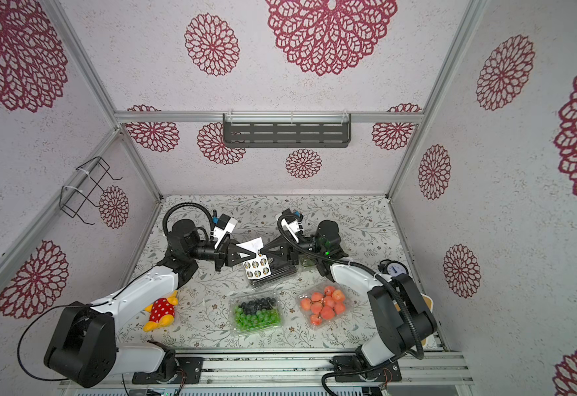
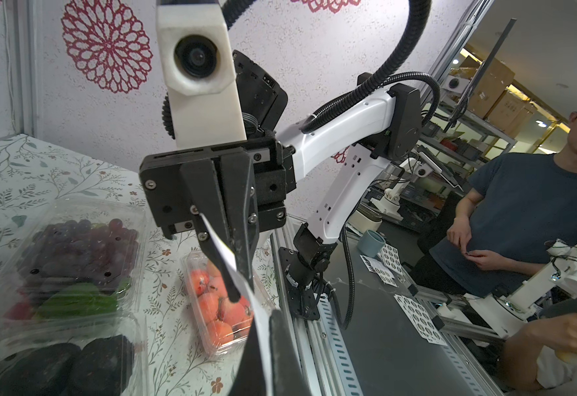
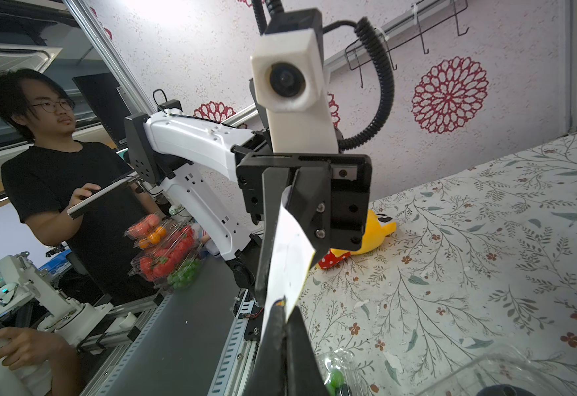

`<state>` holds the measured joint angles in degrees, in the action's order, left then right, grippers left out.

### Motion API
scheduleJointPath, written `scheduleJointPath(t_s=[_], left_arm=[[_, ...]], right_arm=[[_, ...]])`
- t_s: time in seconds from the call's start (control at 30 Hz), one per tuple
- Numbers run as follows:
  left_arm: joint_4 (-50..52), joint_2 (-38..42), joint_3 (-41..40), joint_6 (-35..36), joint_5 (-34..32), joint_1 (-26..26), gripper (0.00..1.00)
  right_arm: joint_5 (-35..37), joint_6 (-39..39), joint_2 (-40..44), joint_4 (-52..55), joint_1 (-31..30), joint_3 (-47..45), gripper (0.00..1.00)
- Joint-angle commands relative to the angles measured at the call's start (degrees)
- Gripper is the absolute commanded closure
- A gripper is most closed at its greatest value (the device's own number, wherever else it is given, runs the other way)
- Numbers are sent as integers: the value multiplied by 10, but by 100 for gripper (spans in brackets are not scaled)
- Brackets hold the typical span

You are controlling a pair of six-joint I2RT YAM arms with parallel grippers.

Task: Label fruit boxes
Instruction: Adjust the label sticker.

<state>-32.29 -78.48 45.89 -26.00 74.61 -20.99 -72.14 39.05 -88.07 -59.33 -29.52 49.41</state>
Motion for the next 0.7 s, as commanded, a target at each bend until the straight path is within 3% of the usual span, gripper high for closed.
scheduleJointPath(t_s=[0.0, 0.67], left_arm=[[-47, -3, -8, -20, 8, 0, 100], [-44, -12, 1, -24, 7, 1, 100]], right_arm=[[-9, 4, -2, -26, -3, 19, 100], [-31, 148, -33, -222, -11, 8, 100]])
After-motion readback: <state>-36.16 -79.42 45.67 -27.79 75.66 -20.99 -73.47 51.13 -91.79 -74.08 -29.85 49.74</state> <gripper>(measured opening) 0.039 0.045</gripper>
